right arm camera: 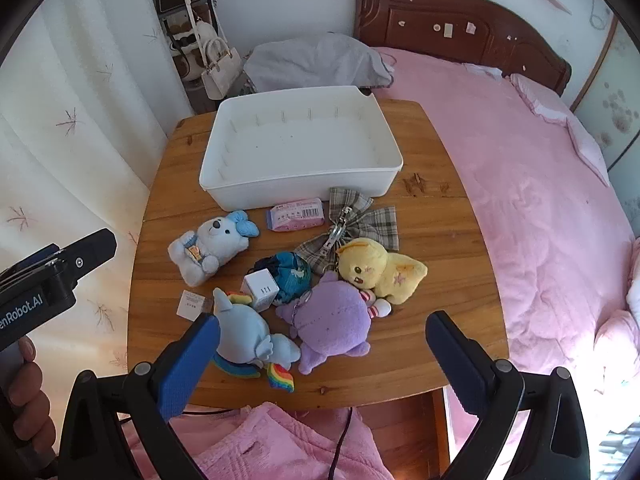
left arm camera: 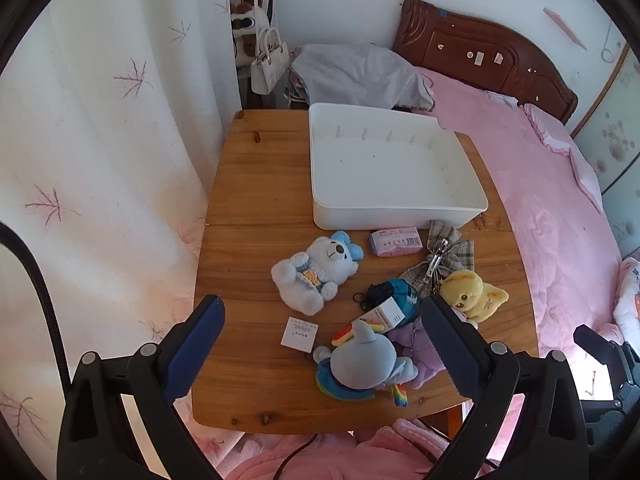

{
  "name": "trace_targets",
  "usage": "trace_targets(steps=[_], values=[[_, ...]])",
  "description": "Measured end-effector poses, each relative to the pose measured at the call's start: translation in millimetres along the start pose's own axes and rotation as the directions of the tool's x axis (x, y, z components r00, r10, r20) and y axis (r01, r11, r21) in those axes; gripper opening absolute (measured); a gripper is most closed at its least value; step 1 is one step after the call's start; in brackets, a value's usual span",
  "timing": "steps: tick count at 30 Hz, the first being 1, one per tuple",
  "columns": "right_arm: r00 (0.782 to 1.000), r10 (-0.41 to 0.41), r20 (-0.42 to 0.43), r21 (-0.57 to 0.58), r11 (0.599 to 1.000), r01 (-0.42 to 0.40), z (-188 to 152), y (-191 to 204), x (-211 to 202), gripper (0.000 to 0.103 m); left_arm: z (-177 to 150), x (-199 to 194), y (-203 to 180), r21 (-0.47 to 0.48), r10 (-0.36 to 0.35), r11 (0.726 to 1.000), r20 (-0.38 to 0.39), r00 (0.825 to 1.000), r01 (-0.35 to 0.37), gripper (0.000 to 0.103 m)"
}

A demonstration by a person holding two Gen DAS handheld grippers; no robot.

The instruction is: Organize objects

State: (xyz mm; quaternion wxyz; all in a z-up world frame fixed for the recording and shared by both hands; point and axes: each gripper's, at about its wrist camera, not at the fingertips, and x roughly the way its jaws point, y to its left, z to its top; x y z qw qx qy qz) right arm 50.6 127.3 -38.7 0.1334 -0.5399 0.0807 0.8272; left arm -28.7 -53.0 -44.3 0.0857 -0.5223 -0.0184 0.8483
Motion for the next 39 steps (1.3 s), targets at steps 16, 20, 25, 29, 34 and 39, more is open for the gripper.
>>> trace_targets(steps=[16,20,25,29,34,39], values=[[0.997,-0.008,-0.080,0.067,0.998,0.013,-8.7,-16.4,6.4,0.103,-12.0,27.2,15.3,-0.096,-0.069,0.994,-0.169,0.983,0.053,0.099],[0.995,0.011,-0.097,0.074,0.997,-0.004,-6.0,-25.1,11.9,0.103,-17.0,34.5,17.4,-0.141,-0.069,0.989,-0.205,0.976,0.040,0.099],[0.991,0.047,-0.123,0.089,0.995,-0.036,-1.1,-39.5,22.9,0.100,-24.1,40.8,20.1,-0.202,-0.066,0.979,-0.235,0.970,0.018,0.099],[0.989,0.074,-0.131,0.078,0.995,-0.064,5.1,-53.5,30.5,0.099,-27.0,45.8,19.7,-0.275,-0.077,0.962,-0.252,0.965,0.005,0.099],[0.985,0.090,-0.147,0.021,0.996,-0.088,15.5,-72.5,42.0,0.099,-31.1,57.7,12.1,-0.351,-0.068,0.936,-0.270,0.961,-0.032,0.099],[0.982,0.108,-0.158,-0.057,0.991,-0.118,26.6,-92.7,50.1,0.098,-34.4,70.9,-1.2,-0.434,-0.058,0.898,-0.287,0.956,-0.075,0.099]])
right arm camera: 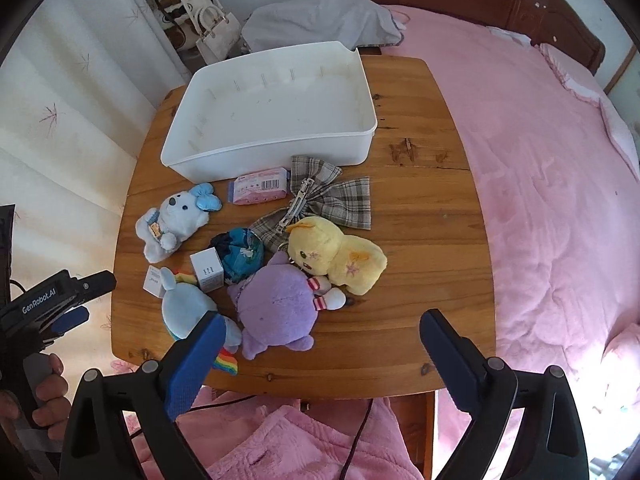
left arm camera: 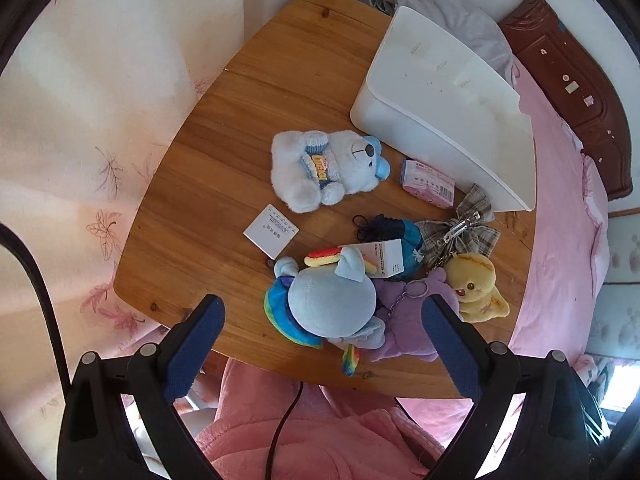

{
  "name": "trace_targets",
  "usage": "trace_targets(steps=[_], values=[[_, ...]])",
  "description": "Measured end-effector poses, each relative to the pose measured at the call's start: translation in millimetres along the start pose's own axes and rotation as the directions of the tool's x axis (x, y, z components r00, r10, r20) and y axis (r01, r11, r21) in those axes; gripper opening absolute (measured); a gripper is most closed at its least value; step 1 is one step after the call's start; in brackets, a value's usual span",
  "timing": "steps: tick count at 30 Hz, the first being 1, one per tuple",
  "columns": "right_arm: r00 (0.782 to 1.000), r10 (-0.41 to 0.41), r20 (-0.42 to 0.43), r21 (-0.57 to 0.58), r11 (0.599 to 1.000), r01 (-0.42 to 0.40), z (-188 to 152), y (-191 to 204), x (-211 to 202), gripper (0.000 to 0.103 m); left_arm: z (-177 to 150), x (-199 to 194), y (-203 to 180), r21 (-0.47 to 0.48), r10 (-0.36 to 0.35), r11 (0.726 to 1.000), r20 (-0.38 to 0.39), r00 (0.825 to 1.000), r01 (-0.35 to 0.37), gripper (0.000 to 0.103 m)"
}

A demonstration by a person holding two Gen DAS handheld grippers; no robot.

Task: Organize objects
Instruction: 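Reach both grippers toward the blue pony plush and yellow chick plush, then grasp the blue pony plush with the left gripper while the right grasps the yellow chick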

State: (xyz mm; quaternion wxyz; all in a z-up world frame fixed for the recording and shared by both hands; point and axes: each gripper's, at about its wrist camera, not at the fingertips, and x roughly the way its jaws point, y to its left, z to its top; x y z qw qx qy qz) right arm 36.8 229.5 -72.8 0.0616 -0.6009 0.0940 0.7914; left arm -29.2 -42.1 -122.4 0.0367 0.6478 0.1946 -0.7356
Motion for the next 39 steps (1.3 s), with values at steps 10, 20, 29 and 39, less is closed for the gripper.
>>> trace_targets(steps=[10,20,29,39], values=[[0.999,0.040,-0.032,-0.249,0.967,-0.047,27.6,-30.5,20.5,0.098,-9.8,32.5,-19.9,-0.164,0.134,0.978,0.025,0.991,-0.128,0.099],[0.975,0.175,-0.136,-0.390,0.895,-0.215,44.0,-30.0,53.8,0.091,-18.1,65.1,-24.9,-0.312,0.232,0.922,-0.022,0.972,-0.228,0.099],[0.929,0.292,-0.227,-0.329,0.875,-0.356,62.3,-17.1,84.9,0.089,-15.5,86.6,-32.5,-0.326,0.301,0.892,-0.089,0.950,-0.313,0.099],[0.907,0.294,-0.303,-0.249,0.894,-0.373,72.7,-4.0,126.5,0.085,-10.6,107.7,-36.1,-0.308,0.354,0.866,-0.181,0.918,-0.395,0.097]])
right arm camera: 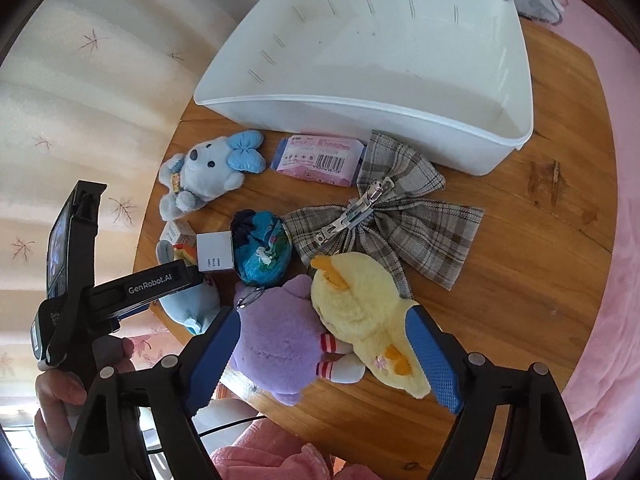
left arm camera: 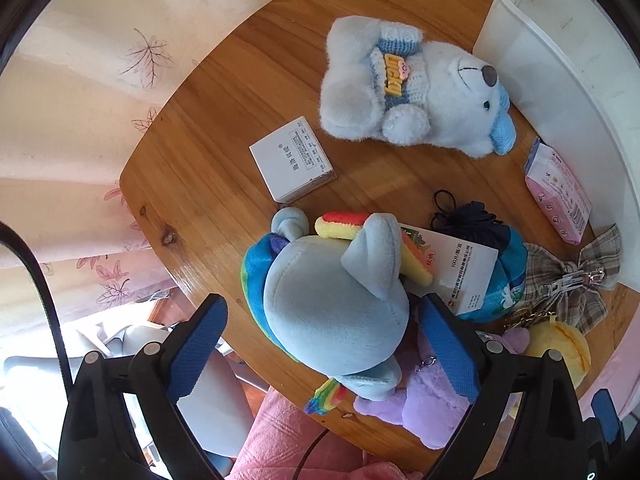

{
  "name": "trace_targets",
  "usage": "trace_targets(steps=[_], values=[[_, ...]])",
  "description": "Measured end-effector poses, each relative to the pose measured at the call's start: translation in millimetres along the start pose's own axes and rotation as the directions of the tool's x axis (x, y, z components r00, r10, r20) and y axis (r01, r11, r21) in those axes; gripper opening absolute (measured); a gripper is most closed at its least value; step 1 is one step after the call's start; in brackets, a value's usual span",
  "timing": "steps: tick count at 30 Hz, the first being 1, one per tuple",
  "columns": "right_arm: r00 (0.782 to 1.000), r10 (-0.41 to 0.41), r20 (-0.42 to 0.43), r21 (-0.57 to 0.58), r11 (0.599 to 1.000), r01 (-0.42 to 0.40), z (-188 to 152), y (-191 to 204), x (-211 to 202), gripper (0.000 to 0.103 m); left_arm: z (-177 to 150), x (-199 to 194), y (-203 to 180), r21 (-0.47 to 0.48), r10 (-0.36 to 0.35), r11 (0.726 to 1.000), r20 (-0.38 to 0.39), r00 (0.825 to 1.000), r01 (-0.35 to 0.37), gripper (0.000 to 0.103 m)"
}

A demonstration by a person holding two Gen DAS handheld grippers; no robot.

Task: Organize objects
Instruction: 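Grasp the blue pony plush with the left gripper while the right grasps the yellow chick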

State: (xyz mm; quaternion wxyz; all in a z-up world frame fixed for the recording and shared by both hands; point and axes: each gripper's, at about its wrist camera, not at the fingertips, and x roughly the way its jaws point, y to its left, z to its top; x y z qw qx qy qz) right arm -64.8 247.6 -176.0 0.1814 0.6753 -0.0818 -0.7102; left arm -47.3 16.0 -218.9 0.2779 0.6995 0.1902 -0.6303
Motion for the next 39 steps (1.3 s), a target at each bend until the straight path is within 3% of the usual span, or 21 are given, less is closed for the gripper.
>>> trace_targets(steps=[6,14,28,35,39], values=[[0.997,0.025,-0.075,0.066,0.998,-0.021,2.5,-12.1,28.8,0.079,1.6,10.6,5.4,-0.029,0.002,1.000,-0.019,1.000,-0.003,0.096],[0.997,-0.019,-0.071,0.023,1.000,0.021,7.7,-12.3,43.9,0.077,-6.6,25.6,2.1,-0.016,-0.054,0.998,-0.074,0.996,0.053,0.083],[0.995,-0.058,-0.080,-0.084,0.995,0.052,4.8,-17.0,50.6,0.055,-23.9,19.6,-2.4,0.013,-0.037,0.999,-0.014,0.999,0.037,0.080],[0.995,-0.079,-0.067,-0.146,0.987,0.068,0.4,-11.9,39.4,0.053,-34.1,8.4,-4.7,0.047,-0.008,0.999,0.003,1.000,0.007,0.079],[0.994,-0.080,-0.076,-0.139,0.988,0.069,-7.9,-5.9,31.6,0.053,-33.3,-5.2,4.6,0.093,0.020,0.995,0.051,0.999,-0.025,0.079]])
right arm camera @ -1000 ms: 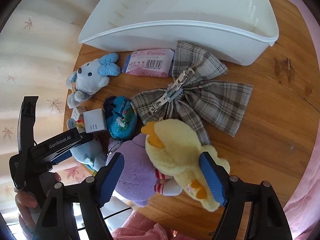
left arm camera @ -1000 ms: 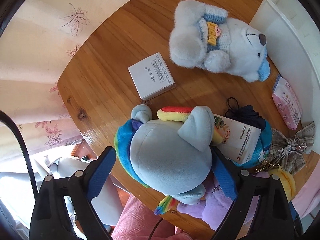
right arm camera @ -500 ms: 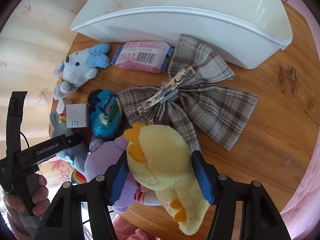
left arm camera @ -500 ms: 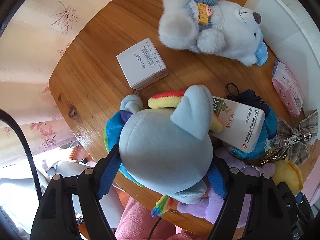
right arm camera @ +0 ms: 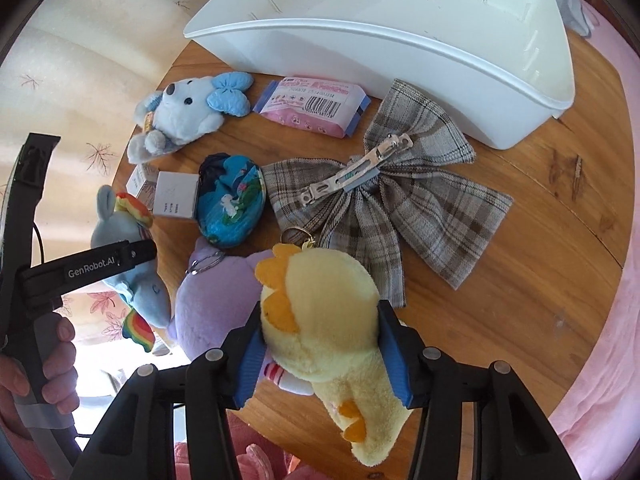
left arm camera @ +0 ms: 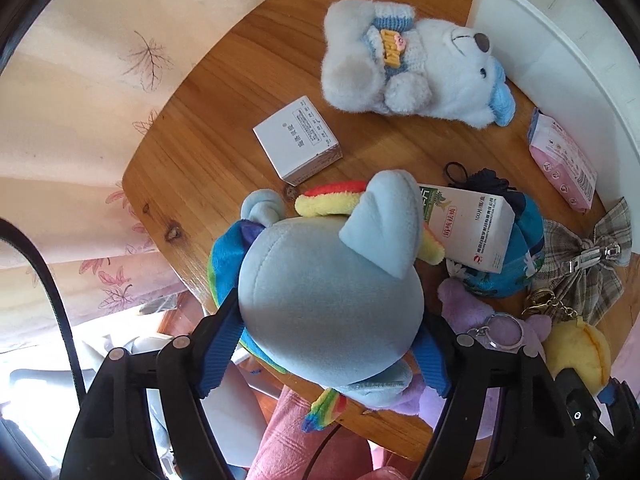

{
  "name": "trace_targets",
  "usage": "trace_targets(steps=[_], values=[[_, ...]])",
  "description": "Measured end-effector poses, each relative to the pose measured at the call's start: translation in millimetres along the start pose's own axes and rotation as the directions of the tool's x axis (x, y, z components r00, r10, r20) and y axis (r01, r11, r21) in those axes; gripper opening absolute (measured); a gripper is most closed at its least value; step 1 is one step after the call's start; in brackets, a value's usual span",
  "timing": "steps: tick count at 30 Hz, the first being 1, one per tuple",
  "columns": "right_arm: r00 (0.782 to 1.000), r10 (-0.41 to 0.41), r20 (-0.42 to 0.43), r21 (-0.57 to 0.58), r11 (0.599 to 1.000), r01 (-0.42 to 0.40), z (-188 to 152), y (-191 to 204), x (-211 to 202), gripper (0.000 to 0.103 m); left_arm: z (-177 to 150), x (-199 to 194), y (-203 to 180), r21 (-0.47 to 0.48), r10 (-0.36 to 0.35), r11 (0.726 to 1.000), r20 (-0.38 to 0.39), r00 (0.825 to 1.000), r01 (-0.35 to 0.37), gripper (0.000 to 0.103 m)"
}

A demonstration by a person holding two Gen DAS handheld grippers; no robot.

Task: Organize objects
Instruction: 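Grasp the blue pony plush with the left gripper while the right grasps the yellow chick, then lift both plushes and carry them over the white tray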

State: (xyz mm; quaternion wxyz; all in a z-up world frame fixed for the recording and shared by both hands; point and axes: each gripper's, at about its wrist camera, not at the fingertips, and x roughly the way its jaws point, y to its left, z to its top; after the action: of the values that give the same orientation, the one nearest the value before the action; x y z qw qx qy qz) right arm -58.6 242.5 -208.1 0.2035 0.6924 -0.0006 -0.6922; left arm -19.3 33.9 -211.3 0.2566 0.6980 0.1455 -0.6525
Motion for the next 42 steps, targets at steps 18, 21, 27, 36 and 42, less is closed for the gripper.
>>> trace_targets(steps=[18,21,27,36,42], values=[[0.984,-0.011,0.178,-0.044,0.999,0.019,-38.3,17.6,-82.0,0.053,-22.8,-104.9,-1.4,0.160,0.002,0.986,0.253,0.968,-0.044,0.079],[0.966,-0.045,0.253,-0.057,0.996,0.061,-43.7,19.0,-99.5,0.053,-26.2,-122.6,-6.1,0.185,0.005,0.980,0.315,0.949,-0.067,0.079],[0.900,-0.116,0.421,-0.040,0.988,0.146,-54.8,19.1,-136.2,0.053,-22.6,-153.5,-15.8,0.234,-0.029,0.969,0.432,0.902,-0.081,0.079],[0.802,-0.104,0.589,-0.028,0.988,0.149,-58.9,21.3,-167.3,0.053,-15.7,-186.8,-25.5,0.295,-0.142,0.955,0.574,0.806,-0.042,0.079],[0.736,-0.103,0.669,-0.044,0.983,0.177,-52.7,34.2,-174.5,0.053,-3.7,-195.8,-29.5,0.363,-0.231,0.932,0.621,0.749,-0.013,0.079]])
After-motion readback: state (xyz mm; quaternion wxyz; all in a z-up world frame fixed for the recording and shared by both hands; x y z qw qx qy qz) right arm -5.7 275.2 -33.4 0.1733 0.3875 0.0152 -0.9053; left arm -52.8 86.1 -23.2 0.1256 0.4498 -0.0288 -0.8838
